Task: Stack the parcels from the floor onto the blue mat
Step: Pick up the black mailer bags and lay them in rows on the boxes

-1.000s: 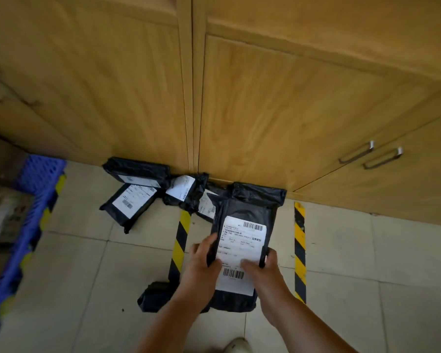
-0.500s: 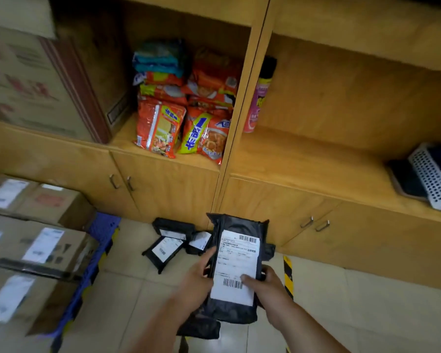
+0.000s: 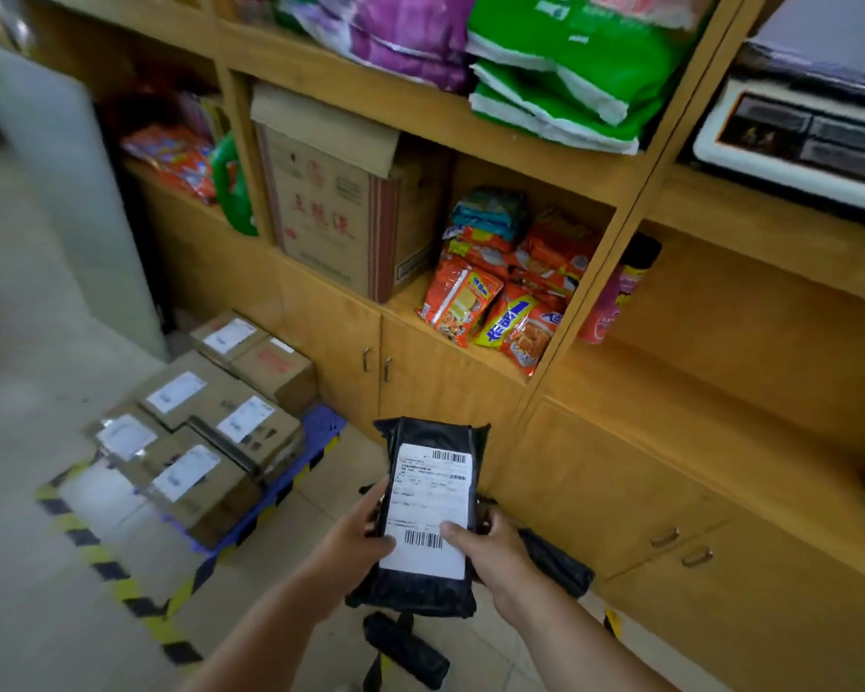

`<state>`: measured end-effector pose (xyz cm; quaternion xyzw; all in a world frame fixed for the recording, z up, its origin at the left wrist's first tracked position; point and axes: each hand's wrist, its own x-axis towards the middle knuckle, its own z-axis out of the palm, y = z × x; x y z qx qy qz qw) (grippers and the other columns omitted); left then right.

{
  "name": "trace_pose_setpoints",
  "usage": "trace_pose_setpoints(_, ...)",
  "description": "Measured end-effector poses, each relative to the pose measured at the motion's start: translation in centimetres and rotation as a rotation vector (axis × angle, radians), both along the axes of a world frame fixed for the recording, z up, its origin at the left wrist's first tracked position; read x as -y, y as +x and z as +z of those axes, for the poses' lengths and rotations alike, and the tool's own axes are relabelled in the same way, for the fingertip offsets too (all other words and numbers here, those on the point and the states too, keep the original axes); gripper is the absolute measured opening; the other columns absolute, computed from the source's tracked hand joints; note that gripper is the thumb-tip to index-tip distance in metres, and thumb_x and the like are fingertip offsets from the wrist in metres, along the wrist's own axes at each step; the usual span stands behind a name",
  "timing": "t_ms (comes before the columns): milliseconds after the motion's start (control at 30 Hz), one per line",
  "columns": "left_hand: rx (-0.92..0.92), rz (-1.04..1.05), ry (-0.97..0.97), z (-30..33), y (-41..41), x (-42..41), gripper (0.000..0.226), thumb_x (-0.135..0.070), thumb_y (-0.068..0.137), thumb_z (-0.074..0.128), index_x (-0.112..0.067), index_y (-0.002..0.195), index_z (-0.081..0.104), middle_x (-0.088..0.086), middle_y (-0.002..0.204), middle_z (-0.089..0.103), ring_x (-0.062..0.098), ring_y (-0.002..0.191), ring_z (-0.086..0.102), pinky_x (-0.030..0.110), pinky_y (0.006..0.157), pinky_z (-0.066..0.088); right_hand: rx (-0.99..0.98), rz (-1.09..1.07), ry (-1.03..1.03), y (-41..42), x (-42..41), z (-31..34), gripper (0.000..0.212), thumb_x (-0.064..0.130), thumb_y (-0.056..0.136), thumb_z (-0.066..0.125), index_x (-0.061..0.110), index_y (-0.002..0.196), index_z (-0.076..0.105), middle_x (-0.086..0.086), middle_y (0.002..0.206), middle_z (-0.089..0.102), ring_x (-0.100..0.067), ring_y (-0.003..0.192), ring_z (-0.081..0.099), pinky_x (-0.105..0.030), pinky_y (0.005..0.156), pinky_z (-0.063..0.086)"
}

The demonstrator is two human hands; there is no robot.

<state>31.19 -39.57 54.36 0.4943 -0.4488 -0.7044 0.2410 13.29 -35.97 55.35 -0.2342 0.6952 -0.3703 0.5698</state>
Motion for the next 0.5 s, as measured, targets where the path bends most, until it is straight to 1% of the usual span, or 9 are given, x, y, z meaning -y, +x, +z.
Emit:
trace_pose_setpoints(67,0.010,0.101,0.015,0.8,1.6,-1.5,0.070,0.021,0.085,0.042,-0.035,0.127,0.042,-0.003,0.120,0.061,0.018,0.110,0.058,0.031,0.084,0.052,-0.006,0.072,0.002,1.6,-0.1,0.3,0.037,0.017,0.083,0.072,0.016,0.112,0.050,-0.002,0.106,0.064,-0.017,0.094,0.063,-0.028,0.073,0.051)
trace_pose_setpoints(100,0.021,0.144,0.021,1.0,2.5,-2.1,0.070,0.020,0.085,0.042,-0.037,0.125,0.043,-0.004,0.119,0.061,0.016,0.109,0.058,0.030,0.084,0.051,-0.008,0.107,0.006,2.4,-0.1,0.5,0.036,0.020,0.083,0.072,0.016,0.112,0.050,-0.004,0.109,0.064,-0.019,0.097,0.063,-0.030,0.076,0.051)
trace_pose_setpoints(200,0.065,0.234,0.058,1.9,5.4,-3.5,0.066,0.014,0.087,0.042,-0.041,0.123,0.045,-0.003,0.117,0.062,0.020,0.107,0.060,0.037,0.087,0.051,0.007,0.208,0.034,5.1,0.1,1.0,0.036,0.026,0.085,0.070,0.019,0.114,0.050,-0.005,0.113,0.063,-0.020,0.098,0.062,-0.034,0.078,0.050)
trace_pose_setpoints(267,0.073,0.298,0.092,2.4,7.6,-3.8,0.061,0.011,0.089,0.043,-0.037,0.127,0.042,0.000,0.114,0.061,0.023,0.104,0.062,0.037,0.083,0.054,0.013,0.262,0.037,7.2,0.3,1.4,0.034,0.026,0.087,0.068,0.020,0.115,0.050,-0.005,0.113,0.062,-0.021,0.097,0.063,-0.033,0.074,0.051)
trace_pose_setpoints(333,0.085,0.356,0.100,2.7,10.0,-3.9,0.056,0.008,0.091,0.045,-0.034,0.128,0.039,-0.003,0.108,0.061,0.019,0.096,0.063,0.031,0.071,0.054,-0.006,0.319,0.014,9.7,1.0,1.8,0.028,0.022,0.089,0.065,0.019,0.111,0.049,-0.006,0.113,0.062,-0.018,0.093,0.062,-0.027,0.066,0.049)
trace_pose_setpoints(367,0.097,0.380,0.107,3.0,10.9,-3.9,0.054,0.006,0.091,0.046,-0.033,0.128,0.038,-0.005,0.106,0.060,0.018,0.094,0.063,0.029,0.067,0.053,-0.012,0.342,0.002,10.7,1.4,1.9,0.026,0.020,0.090,0.064,0.019,0.110,0.048,-0.007,0.113,0.062,-0.016,0.090,0.062,-0.024,0.063,0.048)
trace_pose_setpoints(400,0.116,0.405,0.110,2.9,12.2,-3.7,0.053,0.005,0.091,0.047,-0.031,0.130,0.039,-0.004,0.108,0.060,0.017,0.094,0.062,0.029,0.069,0.054,-0.013,0.360,-0.008,11.9,1.8,2.1,0.024,0.019,0.090,0.063,0.019,0.109,0.048,-0.006,0.112,0.062,-0.015,0.089,0.061,-0.023,0.061,0.047)
trace_pose_setpoints(467,0.136,0.461,0.117,2.9,15.5,-3.4,0.054,0.001,0.090,0.052,-0.025,0.135,0.038,0.001,0.119,0.058,0.020,0.097,0.063,0.037,0.078,0.056,-0.019,0.404,-0.028,15.3,2.8,2.6,0.023,0.018,0.091,0.063,0.019,0.108,0.048,-0.004,0.108,0.062,-0.013,0.087,0.061,-0.023,0.061,0.048)
trace_pose_setpoints(500,0.138,0.490,0.125,2.9,17.4,-3.2,0.053,-0.001,0.090,0.054,-0.023,0.135,0.038,0.002,0.120,0.058,0.021,0.097,0.064,0.038,0.078,0.057,-0.031,0.422,-0.035,17.1,3.2,2.8,0.024,0.019,0.091,0.062,0.018,0.110,0.048,-0.002,0.104,0.063,-0.013,0.086,0.062,-0.024,0.062,0.049)
